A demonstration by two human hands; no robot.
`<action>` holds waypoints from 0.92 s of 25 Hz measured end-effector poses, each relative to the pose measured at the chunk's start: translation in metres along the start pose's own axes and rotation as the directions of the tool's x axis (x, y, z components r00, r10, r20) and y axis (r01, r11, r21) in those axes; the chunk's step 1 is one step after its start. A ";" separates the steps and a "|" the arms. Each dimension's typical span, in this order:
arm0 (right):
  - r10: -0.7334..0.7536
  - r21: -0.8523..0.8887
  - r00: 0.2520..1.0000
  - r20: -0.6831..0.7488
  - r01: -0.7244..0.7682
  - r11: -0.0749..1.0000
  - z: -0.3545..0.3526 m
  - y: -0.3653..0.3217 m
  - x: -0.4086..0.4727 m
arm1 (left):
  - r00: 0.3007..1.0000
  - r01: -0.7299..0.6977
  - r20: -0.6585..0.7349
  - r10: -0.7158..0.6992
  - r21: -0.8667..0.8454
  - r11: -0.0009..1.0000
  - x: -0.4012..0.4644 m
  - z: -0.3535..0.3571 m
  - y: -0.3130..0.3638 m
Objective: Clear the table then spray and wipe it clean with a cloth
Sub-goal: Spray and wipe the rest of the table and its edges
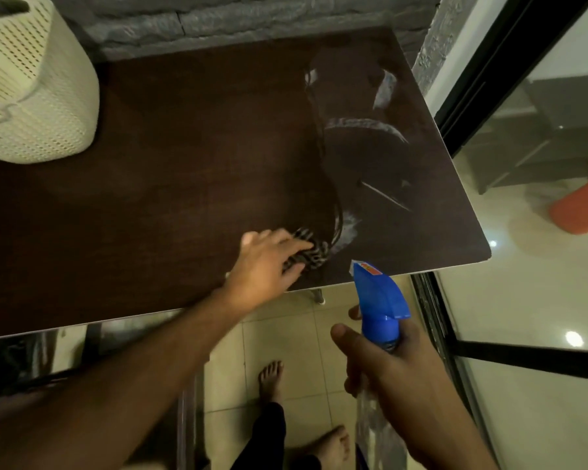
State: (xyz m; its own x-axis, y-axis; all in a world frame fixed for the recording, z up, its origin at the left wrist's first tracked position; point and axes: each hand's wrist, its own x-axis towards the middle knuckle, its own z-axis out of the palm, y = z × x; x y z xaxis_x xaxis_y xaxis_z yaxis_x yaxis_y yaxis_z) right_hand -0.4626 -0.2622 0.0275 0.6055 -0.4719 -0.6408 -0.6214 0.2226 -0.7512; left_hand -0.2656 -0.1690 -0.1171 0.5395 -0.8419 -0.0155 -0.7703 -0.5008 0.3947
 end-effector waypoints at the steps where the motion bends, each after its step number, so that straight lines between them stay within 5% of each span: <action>1: -0.001 -0.002 1.000 0.004 0.001 1.000 -0.004 0.001 -0.002 | 1.000 0.019 -0.016 -0.019 0.021 1.000 -0.005 -0.009 -0.017; 6: -0.016 0.001 1.000 0.005 0.016 1.000 -0.014 0.013 -0.005 | 0.883 0.434 -0.210 -0.420 0.020 0.901 0.091 -0.026 -0.056; 11: -0.013 0.025 1.000 -0.001 0.013 1.000 -0.017 0.021 -0.018 | 0.994 0.112 0.005 -0.112 0.025 0.993 0.014 0.016 0.033; 13: 0.002 0.035 1.000 0.006 -0.002 0.999 -0.021 0.024 -0.021 | 0.999 0.028 -0.020 -0.028 -0.001 1.000 -0.026 0.011 0.026; 19: 0.023 0.033 1.000 -0.012 -0.023 0.999 -0.031 0.037 -0.021 | 0.897 0.413 -0.198 -0.396 0.056 0.909 0.075 -0.018 -0.027; 23: -0.025 0.061 0.999 -0.022 0.027 0.998 -0.029 0.028 -0.017 | 0.993 0.112 0.025 -0.113 0.059 0.992 0.056 0.017 0.053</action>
State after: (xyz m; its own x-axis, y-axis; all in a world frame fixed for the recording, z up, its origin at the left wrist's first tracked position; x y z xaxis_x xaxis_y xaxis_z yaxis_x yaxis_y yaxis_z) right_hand -0.5045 -0.2722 0.0224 0.6100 -0.4961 -0.6179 -0.5735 0.2616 -0.7763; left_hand -0.2820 -0.2464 -0.1124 0.6144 -0.7846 -0.0834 -0.7240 -0.6027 0.3355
